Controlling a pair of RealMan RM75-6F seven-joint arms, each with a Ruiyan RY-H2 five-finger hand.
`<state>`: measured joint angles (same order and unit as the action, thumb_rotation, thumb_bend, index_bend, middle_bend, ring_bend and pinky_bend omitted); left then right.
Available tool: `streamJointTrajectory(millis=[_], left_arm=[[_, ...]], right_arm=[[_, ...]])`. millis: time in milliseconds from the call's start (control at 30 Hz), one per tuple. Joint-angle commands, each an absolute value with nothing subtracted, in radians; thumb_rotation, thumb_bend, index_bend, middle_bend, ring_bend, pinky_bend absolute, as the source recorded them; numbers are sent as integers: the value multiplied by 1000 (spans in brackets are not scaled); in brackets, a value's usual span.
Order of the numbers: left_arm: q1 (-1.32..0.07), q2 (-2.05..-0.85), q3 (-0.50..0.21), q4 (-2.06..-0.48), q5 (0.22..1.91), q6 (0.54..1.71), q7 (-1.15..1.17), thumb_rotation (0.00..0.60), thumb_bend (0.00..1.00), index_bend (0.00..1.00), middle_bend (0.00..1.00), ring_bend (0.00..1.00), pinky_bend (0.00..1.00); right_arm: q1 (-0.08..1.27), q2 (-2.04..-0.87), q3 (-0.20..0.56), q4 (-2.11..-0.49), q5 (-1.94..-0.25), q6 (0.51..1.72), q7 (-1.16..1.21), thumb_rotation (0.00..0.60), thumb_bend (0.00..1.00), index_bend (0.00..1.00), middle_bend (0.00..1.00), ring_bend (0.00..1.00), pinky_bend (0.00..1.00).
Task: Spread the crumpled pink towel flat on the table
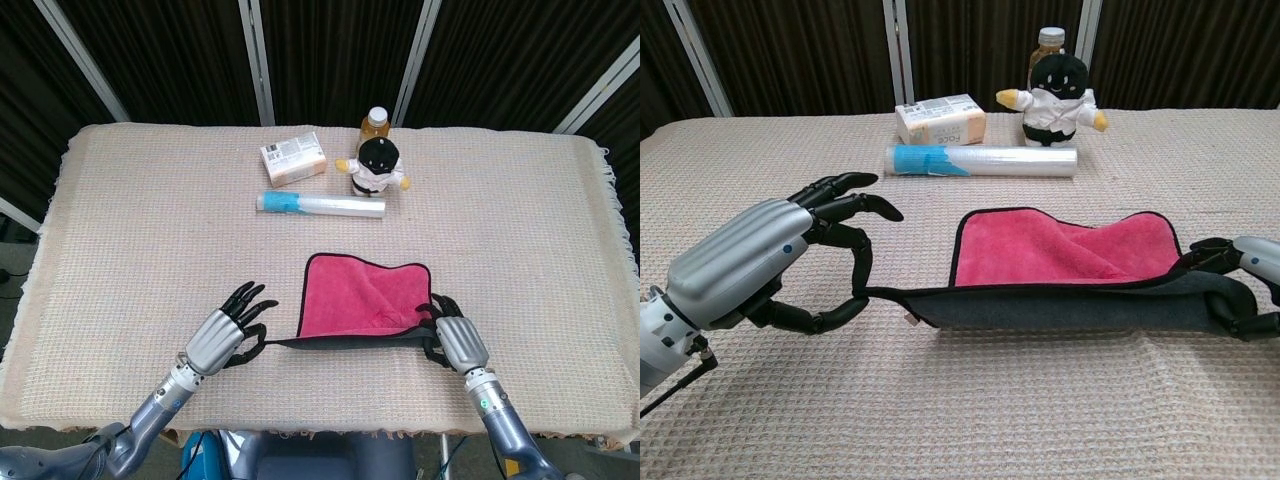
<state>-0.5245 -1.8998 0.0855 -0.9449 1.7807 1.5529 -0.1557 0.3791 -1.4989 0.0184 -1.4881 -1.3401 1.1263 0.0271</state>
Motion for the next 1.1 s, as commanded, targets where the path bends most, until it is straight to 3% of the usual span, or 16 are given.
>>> streamJointTrajectory(millis=[33, 900, 1100], left_arm=[[-522, -1899, 88, -947, 1788, 1559, -160, 600, 491, 590, 189, 0, 0], [-473, -1859, 135, -981, 1857, 1617, -157, 600, 491, 588, 189, 0, 0], [-469, -1862, 138, -976, 1859, 1603, -151, 600, 468, 542, 166, 0, 0]], right_arm=[[374, -1495, 16, -1496, -1348, 1132, 24, 600, 713, 643, 254, 0, 11], [312, -1501, -31, -1530, -1412, 1173, 3, 600, 713, 640, 254, 0, 11], [310, -1494, -39, -1529, -1411, 1155, -17, 600, 714, 516, 237, 0, 7]])
